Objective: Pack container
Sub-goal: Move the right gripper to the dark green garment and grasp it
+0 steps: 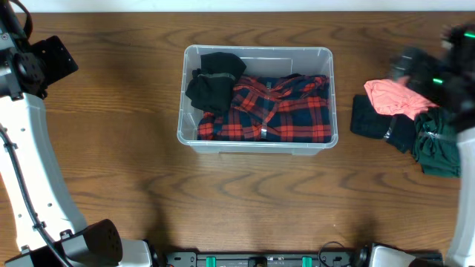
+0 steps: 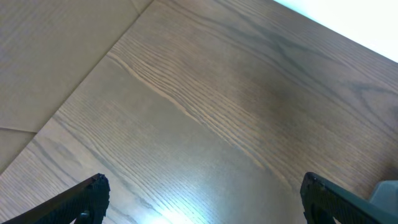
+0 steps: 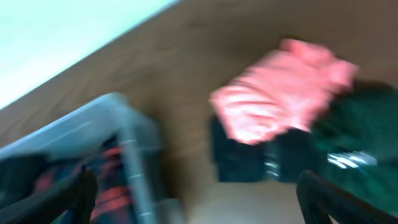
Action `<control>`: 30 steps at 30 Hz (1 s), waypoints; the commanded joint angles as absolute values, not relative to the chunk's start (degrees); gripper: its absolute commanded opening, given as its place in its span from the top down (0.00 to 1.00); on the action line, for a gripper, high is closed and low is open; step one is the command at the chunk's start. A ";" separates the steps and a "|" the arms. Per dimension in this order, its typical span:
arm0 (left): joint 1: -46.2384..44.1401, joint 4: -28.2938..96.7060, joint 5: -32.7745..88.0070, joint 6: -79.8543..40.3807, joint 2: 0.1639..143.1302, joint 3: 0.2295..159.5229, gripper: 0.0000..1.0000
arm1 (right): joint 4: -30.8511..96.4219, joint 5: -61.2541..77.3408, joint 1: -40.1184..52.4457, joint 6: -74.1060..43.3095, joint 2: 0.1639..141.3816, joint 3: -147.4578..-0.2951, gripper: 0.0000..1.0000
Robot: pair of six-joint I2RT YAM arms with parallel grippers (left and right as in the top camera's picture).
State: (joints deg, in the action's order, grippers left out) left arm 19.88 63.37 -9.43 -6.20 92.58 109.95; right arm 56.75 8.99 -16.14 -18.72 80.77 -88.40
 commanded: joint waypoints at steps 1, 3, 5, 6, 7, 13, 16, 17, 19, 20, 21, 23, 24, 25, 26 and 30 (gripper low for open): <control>20.18 63.61 -9.91 -6.68 92.42 109.73 0.02 | 57.82 9.65 -24.23 -19.64 80.90 -86.52 0.01; 20.18 63.61 -9.91 -6.68 92.42 109.73 0.02 | 58.19 9.65 -28.95 -21.69 80.90 -84.99 0.01; 20.18 63.61 -9.91 -6.68 92.42 109.73 0.02 | 58.50 9.74 -33.06 -23.81 80.90 -83.37 0.01; 20.18 63.61 -9.91 -6.68 92.42 109.73 0.02 | 58.57 9.96 -35.20 -24.49 80.90 -82.30 0.01; 20.18 63.61 -9.91 -6.68 92.42 109.73 0.02 | 58.57 10.09 -36.75 -24.86 80.90 -81.34 0.01; 20.18 63.61 -9.91 -6.68 92.42 109.73 0.02 | 55.83 12.67 -47.07 -26.13 80.90 -72.10 0.01; 20.18 63.61 -9.91 -6.68 92.42 109.73 0.02 | 52.31 15.55 -51.44 -26.04 80.90 -67.16 0.01; 20.18 63.64 -9.91 -6.68 92.42 109.73 0.02 | 50.70 16.60 -52.93 -25.78 80.90 -65.41 0.01; 20.18 63.61 -9.91 -6.68 92.42 109.73 0.02 | 47.62 18.09 -55.09 -25.45 80.90 -62.54 0.01; 20.18 63.61 -9.91 -6.68 92.42 109.73 0.02 | 45.78 18.74 -56.14 -25.43 80.93 -61.01 0.01; 20.18 63.61 -9.91 -6.68 92.42 109.73 0.02 | 44.16 19.11 -56.82 -25.43 80.97 -59.75 0.02; 20.18 63.61 -9.91 -6.68 92.42 109.73 0.02 | 40.62 19.88 -57.67 -25.08 81.21 -57.28 0.02; 20.18 63.61 -9.91 -6.68 92.42 109.73 0.02 | 38.92 20.12 -57.76 -24.97 81.43 -56.29 0.03; 20.18 63.64 -9.91 -6.68 92.42 109.73 0.02 | 37.08 20.60 -57.74 -24.58 81.80 -55.40 0.03; 20.18 63.61 -9.91 -6.68 92.42 109.73 0.02 | 34.89 21.61 -57.71 -23.88 82.35 -54.43 0.03; 20.18 63.61 -9.91 -6.68 92.42 109.73 0.02 | 30.30 22.68 -57.69 -23.94 85.93 -53.01 0.05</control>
